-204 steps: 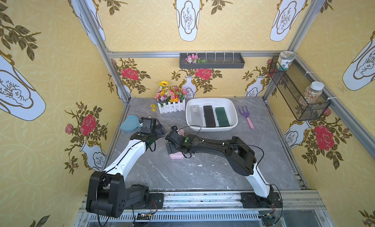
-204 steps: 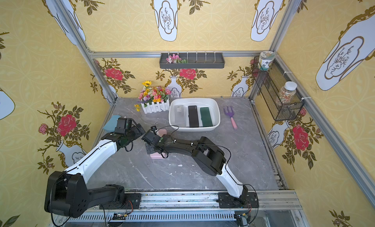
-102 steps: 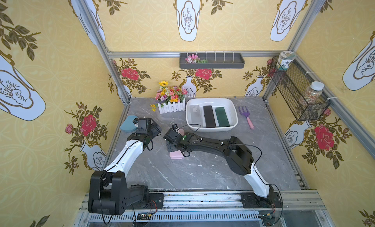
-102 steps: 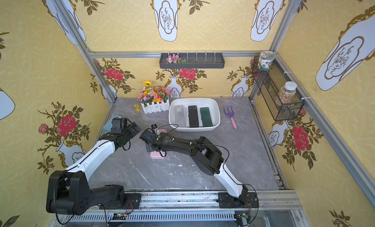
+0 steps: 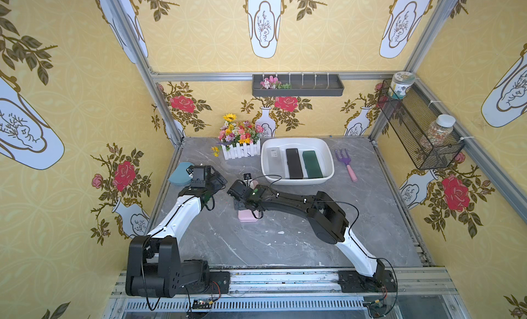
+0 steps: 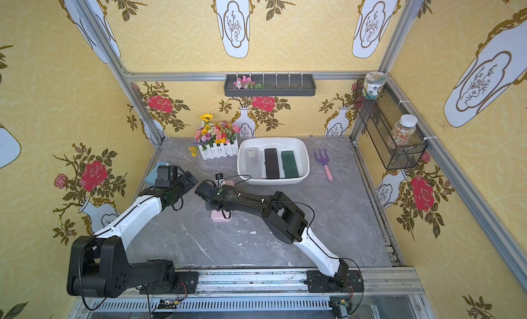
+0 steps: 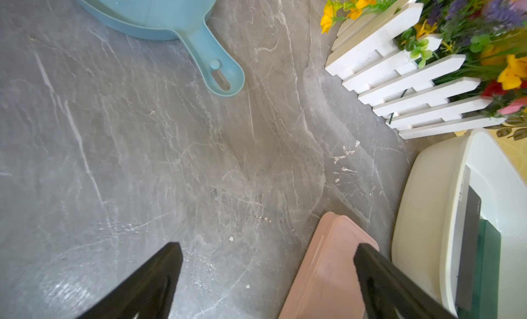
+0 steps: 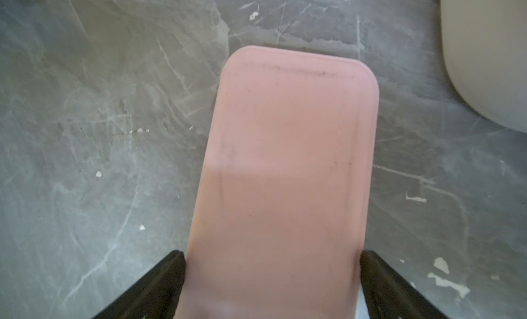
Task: Put the pencil case into the storage box
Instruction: Pick up the pencil case from the center of the board.
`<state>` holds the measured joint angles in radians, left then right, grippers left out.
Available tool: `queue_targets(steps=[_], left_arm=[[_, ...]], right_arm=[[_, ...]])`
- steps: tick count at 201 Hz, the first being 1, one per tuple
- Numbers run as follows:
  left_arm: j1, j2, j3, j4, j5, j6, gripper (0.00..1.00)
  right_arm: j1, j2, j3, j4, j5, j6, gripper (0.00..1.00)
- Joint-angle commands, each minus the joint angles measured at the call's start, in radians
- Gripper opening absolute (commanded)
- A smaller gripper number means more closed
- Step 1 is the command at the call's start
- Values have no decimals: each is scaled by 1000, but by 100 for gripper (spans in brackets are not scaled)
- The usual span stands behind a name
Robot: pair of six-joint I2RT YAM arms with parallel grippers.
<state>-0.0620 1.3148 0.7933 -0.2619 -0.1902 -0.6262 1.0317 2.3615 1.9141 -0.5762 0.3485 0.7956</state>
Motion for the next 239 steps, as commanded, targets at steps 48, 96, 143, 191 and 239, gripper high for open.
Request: queue_targets(steps=[48, 96, 143, 191, 239], left_arm=[[1, 14, -14, 24, 12, 10, 100], [2, 17, -13, 27, 17, 10, 100], [2, 13, -22, 36, 22, 10, 100], [1, 12, -28, 39, 27, 10, 100], [2, 15, -31, 44, 26, 10, 100]], right_arm=[[-21, 33, -57, 15, -102, 48, 97], [-38, 44, -82, 31, -136, 25, 99], [-56, 68, -48, -61, -115, -18, 97], [-53, 87, -22, -82, -111, -29, 97], [-52, 114, -8, -96, -114, -34, 97]])
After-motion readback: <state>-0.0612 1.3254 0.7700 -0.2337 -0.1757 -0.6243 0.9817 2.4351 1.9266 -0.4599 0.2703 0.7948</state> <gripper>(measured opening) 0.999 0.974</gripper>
